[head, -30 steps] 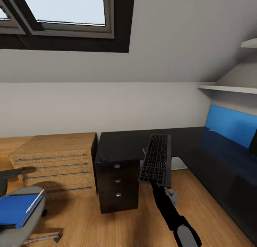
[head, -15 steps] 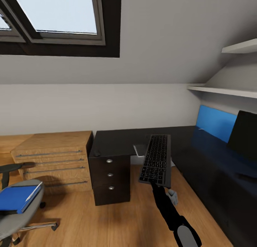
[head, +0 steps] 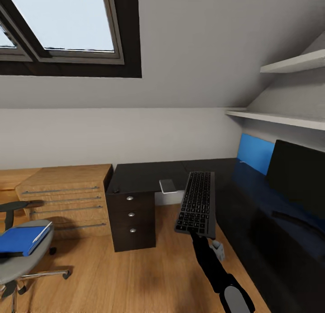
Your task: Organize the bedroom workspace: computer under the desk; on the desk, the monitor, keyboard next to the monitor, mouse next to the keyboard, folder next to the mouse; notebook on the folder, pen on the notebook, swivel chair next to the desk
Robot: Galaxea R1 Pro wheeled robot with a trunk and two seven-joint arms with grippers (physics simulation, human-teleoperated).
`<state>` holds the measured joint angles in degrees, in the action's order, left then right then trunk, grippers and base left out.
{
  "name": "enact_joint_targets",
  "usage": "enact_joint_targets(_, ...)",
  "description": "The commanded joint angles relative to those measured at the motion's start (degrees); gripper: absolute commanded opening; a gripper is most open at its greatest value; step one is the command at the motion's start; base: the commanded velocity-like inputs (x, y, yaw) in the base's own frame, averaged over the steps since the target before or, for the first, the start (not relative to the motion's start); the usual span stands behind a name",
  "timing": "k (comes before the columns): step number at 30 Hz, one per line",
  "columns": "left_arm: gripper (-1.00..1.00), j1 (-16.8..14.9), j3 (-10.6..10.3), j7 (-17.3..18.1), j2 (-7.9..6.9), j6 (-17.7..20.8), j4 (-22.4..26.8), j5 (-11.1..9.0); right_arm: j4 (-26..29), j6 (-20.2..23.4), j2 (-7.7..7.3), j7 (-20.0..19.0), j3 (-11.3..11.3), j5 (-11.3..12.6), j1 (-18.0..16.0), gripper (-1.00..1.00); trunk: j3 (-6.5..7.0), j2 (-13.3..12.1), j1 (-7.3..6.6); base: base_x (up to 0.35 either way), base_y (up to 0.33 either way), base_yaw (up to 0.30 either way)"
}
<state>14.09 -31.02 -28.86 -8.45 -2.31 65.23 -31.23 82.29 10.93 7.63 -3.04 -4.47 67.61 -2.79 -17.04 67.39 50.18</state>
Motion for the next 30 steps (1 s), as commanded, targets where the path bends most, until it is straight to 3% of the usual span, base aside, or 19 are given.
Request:
enact_joint_targets(1,1.00,-0.03,-0.18,-0.32,0.06,-0.24,-0.04,-0.58,-0.05,0.22,0.02,-0.29,0.07,1.12,-0.03,-1.00,0.13,-0.37,-0.25,-0.255,-0.247,0.000)
enact_joint_targets(8,1.00,-0.02,-0.18,-0.32,0.18,-0.16,-0.18,-0.58,-0.51,0.77,-0.38,-0.16,0.08,4.86,-0.03,-1.00,1.39,-3.18,-1.79,-0.255,-0.247,0.000)
enact_joint_targets(30,1.00,-0.03,-0.09,-0.24,0.18,-0.09,-0.24,-0.58,-2.25,1.54,-0.68,-0.30,0.17,5.25,-0.03,-1.00,5.34,-12.00,-6.62,-0.255,-0.247,0.000)
